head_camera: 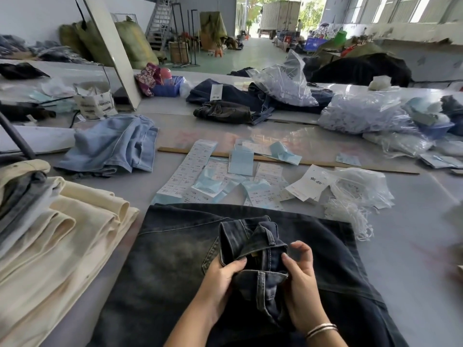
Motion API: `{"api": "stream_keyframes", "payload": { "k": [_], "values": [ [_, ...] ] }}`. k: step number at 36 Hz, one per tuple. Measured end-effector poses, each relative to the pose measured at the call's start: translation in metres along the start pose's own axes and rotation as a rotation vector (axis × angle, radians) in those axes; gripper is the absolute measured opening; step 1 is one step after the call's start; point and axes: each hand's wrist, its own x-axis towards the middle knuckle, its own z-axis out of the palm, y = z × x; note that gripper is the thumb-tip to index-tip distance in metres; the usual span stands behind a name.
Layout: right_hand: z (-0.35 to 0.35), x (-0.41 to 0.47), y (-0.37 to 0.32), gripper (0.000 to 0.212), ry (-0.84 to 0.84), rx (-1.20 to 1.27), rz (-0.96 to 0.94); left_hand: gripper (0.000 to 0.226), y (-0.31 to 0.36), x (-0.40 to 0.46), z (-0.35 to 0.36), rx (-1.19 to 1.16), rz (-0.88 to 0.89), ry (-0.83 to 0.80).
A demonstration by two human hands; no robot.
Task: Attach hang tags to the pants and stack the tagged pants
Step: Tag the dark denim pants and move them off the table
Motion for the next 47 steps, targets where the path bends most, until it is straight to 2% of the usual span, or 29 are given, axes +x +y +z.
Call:
{"api": "stream_keyframes", "payload": {
  "k": [5,10,12,14,16,20,24,27,32,36,47],
  "values": [
    [0.006,-0.005,-0.006,0.046,-0.042,-0.484,-0.166,0.034,0.0,0.008,0.007,0.216,0.131,0.071],
    [0.017,-0.001,-0.021,0.055,-0.11,-0.629,-0.139,0.049,0.011,0.019,0.016,0.5,0.338,0.162],
    [0.022,0.001,-0.033,0.06,-0.175,-0.71,-0.168,0.041,0.017,0.022,0.018,0.629,0.393,0.162],
    [0.027,0.004,-0.047,0.057,-0.199,-0.899,-0.238,0.025,0.02,0.023,0.02,0.719,0.43,0.144],
    [0.031,0.007,-0.058,0.045,-0.144,-1.166,-0.321,0.018,0.02,0.023,0.024,0.701,0.42,0.128],
    [0.039,0.007,-0.067,0.019,0.014,-1.535,-0.374,0.022,0.017,0.022,0.038,0.484,0.263,0.094],
    [0.039,0.002,-0.07,0.029,0.021,-1.805,-0.357,0.026,0.016,0.019,0.044,0.361,0.144,0.118],
    [0.033,0.0,-0.079,0.031,-0.072,-1.945,-0.299,0.024,0.018,0.016,0.045,0.361,0.131,0.122],
    [0.027,-0.003,-0.082,0.044,-0.147,-1.94,-0.209,0.021,0.018,0.015,0.05,0.368,0.145,0.114],
    [0.028,-0.007,-0.075,0.054,-0.148,-1.788,-0.148,0.029,0.016,0.012,0.053,0.289,0.135,0.102],
    [0.027,-0.006,-0.053,0.03,-0.251,-1.698,-0.245,0.024,0.01,0.015,0.034,0.205,0.112,0.139]
  ]
}}
